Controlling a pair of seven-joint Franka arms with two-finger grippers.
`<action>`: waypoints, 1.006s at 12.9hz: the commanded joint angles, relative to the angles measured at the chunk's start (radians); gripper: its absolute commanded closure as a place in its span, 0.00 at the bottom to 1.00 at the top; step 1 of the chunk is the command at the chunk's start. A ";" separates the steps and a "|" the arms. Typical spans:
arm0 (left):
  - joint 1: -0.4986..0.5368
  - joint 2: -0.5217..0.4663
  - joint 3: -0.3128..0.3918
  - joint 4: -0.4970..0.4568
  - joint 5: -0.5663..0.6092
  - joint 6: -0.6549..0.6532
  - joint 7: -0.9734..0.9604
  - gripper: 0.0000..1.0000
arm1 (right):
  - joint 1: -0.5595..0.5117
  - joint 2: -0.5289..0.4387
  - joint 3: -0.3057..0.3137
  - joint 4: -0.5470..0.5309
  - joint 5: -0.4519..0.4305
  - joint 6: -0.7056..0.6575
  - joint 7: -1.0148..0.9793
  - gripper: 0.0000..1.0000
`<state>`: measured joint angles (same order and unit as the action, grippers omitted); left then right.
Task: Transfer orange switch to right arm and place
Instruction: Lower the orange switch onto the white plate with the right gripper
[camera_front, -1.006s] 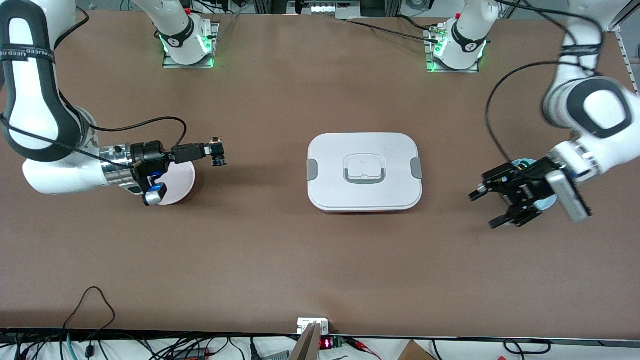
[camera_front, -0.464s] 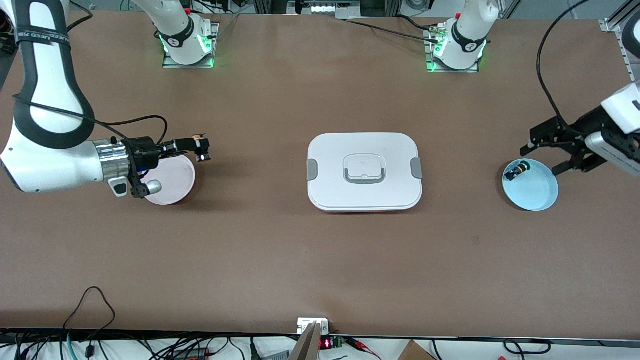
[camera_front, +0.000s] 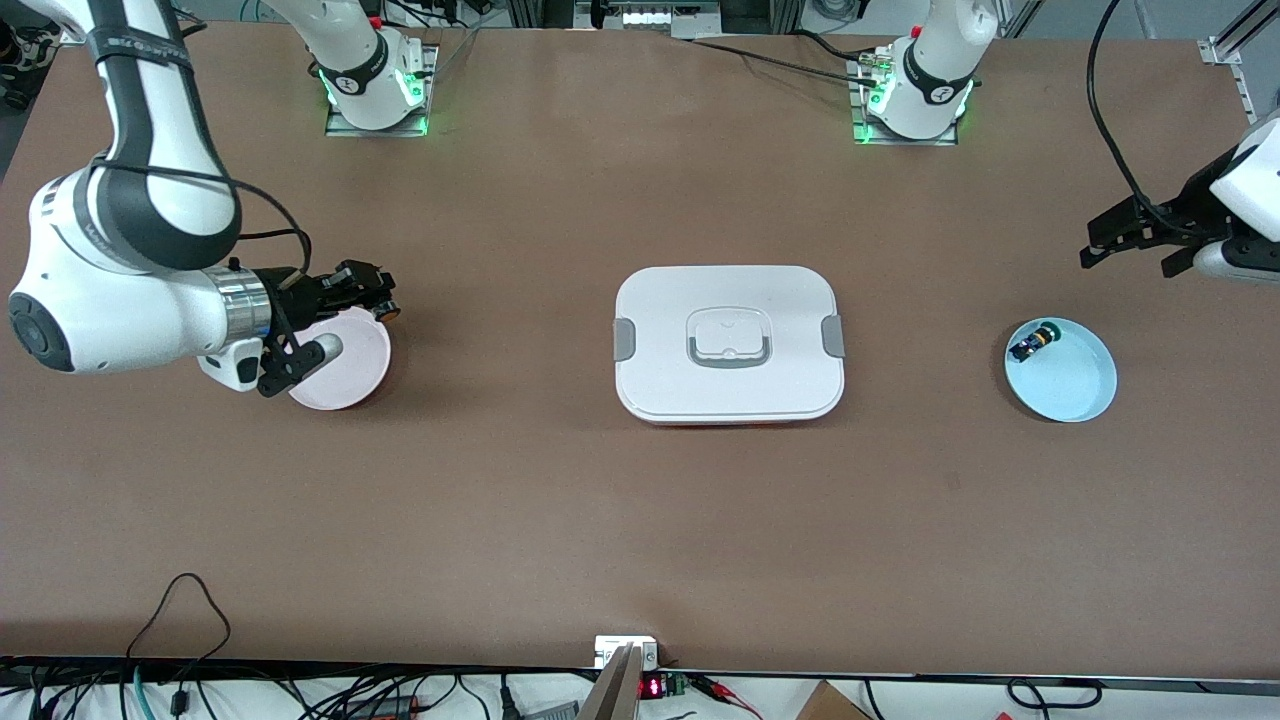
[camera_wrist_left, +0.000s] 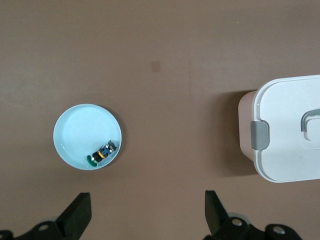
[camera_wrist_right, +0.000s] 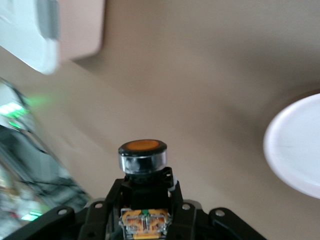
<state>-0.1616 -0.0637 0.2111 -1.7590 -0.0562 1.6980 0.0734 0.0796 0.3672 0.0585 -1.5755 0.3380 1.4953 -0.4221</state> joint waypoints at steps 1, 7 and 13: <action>-0.010 0.013 0.011 0.026 0.029 -0.050 -0.095 0.00 | -0.011 -0.036 0.046 0.000 -0.163 0.029 -0.130 0.85; -0.003 0.013 -0.013 0.023 0.064 -0.072 -0.191 0.00 | -0.024 -0.039 0.052 -0.032 -0.378 0.187 -0.435 0.85; -0.007 0.027 -0.025 0.049 0.105 -0.061 -0.190 0.00 | -0.095 -0.039 0.052 -0.184 -0.398 0.413 -0.720 0.85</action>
<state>-0.1625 -0.0571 0.1991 -1.7500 0.0114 1.6479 -0.1009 0.0095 0.3490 0.0964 -1.6880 -0.0449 1.8400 -1.0626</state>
